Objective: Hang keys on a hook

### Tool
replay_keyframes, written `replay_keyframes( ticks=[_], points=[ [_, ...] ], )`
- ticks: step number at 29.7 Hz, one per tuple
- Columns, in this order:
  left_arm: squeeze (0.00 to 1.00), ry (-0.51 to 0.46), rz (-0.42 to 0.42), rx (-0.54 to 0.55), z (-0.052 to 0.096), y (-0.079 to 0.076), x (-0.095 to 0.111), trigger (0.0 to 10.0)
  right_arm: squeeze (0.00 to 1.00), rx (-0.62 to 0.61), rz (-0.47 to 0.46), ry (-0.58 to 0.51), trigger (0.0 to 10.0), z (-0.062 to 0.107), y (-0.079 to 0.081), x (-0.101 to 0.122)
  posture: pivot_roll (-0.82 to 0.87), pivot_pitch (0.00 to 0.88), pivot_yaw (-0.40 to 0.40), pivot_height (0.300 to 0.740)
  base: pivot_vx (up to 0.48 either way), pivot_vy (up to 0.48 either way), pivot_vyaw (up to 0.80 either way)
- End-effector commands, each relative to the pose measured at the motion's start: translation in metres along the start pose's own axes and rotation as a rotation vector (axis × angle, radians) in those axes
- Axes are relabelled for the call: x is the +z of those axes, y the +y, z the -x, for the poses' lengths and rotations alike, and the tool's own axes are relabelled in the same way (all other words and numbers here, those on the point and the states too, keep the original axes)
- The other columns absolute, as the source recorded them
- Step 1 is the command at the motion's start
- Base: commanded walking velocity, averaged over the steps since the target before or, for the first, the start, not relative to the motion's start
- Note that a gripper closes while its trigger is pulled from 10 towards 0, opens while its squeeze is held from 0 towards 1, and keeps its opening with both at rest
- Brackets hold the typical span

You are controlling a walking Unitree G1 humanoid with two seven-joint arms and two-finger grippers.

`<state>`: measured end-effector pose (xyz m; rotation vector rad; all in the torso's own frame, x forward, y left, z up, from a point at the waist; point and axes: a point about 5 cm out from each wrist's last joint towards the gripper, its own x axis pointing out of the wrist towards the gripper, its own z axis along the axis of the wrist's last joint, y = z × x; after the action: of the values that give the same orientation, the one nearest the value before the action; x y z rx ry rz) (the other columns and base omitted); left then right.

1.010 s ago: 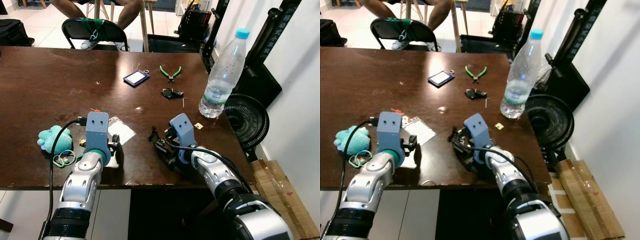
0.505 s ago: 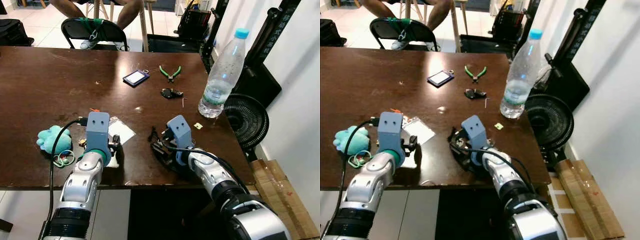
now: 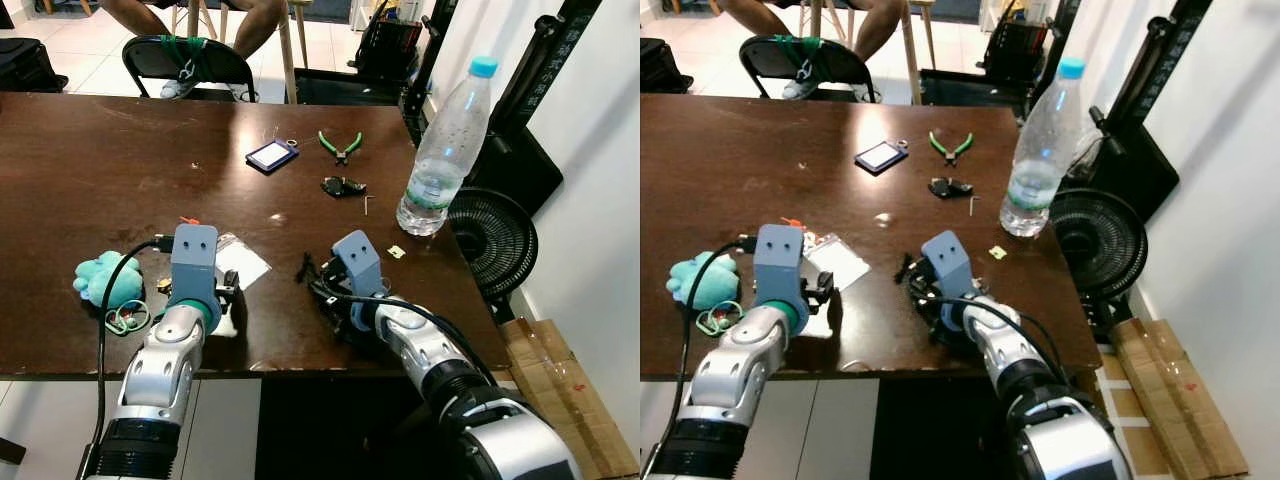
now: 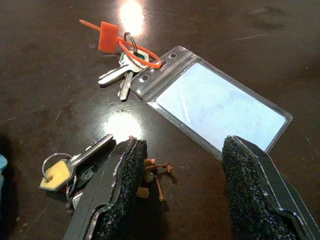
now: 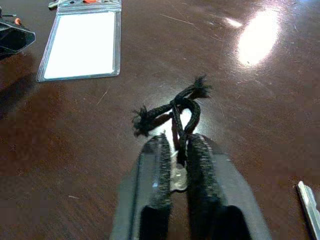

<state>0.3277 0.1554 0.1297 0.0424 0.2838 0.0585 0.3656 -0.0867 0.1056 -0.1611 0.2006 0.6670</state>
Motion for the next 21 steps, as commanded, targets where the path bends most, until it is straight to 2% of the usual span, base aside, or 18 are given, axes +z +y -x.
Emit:
replay_keyframes(
  ticks=[1,4,7,9,10,11,12,13,15,16,17,19,20,21],
  points=[
    [0.0,0.019,0.002,0.0,0.002,0.0,-0.005,10.0,0.0,-0.004,-0.006,0.017,2.5,0.0,0.0,-0.004,-0.04,0.077,0.014,0.74,0.0,0.0,0.0],
    [0.0,0.021,0.002,-0.002,0.002,0.0,-0.006,10.0,0.0,-0.007,-0.006,0.017,2.8,0.0,0.0,-0.004,-0.04,0.077,0.014,0.74,0.0,0.0,0.0],
    [0.0,0.022,0.002,-0.002,0.002,0.0,-0.006,10.0,0.0,-0.008,-0.007,0.017,2.6,0.0,0.0,-0.004,-0.04,0.079,0.014,0.74,0.0,0.0,0.0],
    [0.0,0.022,0.002,-0.002,0.002,0.0,-0.006,10.0,0.0,-0.01,-0.007,0.016,1.9,0.0,-0.001,-0.004,-0.04,0.079,0.015,0.74,0.0,0.0,0.0],
    [0.0,0.022,0.002,-0.002,0.002,0.0,-0.006,10.0,0.0,-0.01,-0.007,0.016,1.9,0.0,-0.001,-0.004,-0.04,0.079,0.015,0.74,0.0,0.0,0.0],
    [0.0,0.023,0.002,-0.003,0.002,0.0,-0.006,10.0,0.0,-0.013,-0.007,0.013,1.3,0.0,-0.001,-0.003,-0.04,0.079,0.015,0.74,0.0,0.0,0.0],
    [0.0,0.023,0.002,-0.003,0.002,0.0,-0.006,10.0,0.0,-0.013,-0.007,0.013,1.3,0.0,-0.001,-0.003,-0.04,0.079,0.015,0.74,0.0,0.0,0.0],
    [0.0,0.023,0.002,-0.003,0.002,0.0,-0.006,10.0,0.0,-0.017,-0.009,-0.006,0.1,0.0,-0.002,0.001,-0.04,0.079,0.015,0.74,0.0,0.0,0.0],
    [0.0,0.023,0.002,-0.003,0.002,0.0,-0.006,10.0,0.0,-0.017,-0.009,-0.006,0.1,0.0,-0.002,0.001,-0.04,0.079,0.015,0.74,0.0,0.0,0.0],
    [0.0,0.022,0.002,-0.003,0.002,0.0,-0.005,10.0,0.0,-0.018,-0.018,-0.047,0.3,-0.001,-0.005,0.009,-0.04,0.079,0.015,0.74,0.0,0.0,0.0],
    [0.0,0.016,0.003,-0.003,0.003,0.0,-0.004,10.0,0.0,-0.02,-0.035,-0.116,4.7,0.0,-0.008,0.022,-0.04,0.082,0.016,0.74,0.0,0.0,0.0],
    [0.0,0.016,0.003,-0.003,0.003,0.0,-0.004,10.0,0.0,-0.02,-0.035,-0.116,4.7,0.0,-0.008,0.022,-0.04,0.082,0.016,0.74,0.0,0.0,0.0],
    [0.0,0.004,0.008,-0.008,0.004,-0.001,0.0,10.0,0.0,-0.029,-0.045,-0.188,10.0,0.001,-0.011,0.035,-0.04,0.085,0.016,0.74,0.0,0.0,0.0],
    [0.0,-0.058,-0.017,-0.013,0.01,-0.002,0.011,10.0,0.0,-0.057,-0.065,-0.291,10.0,0.007,-0.016,0.051,-0.06,0.081,0.023,0.74,0.0,0.0,0.0]
  ],
)
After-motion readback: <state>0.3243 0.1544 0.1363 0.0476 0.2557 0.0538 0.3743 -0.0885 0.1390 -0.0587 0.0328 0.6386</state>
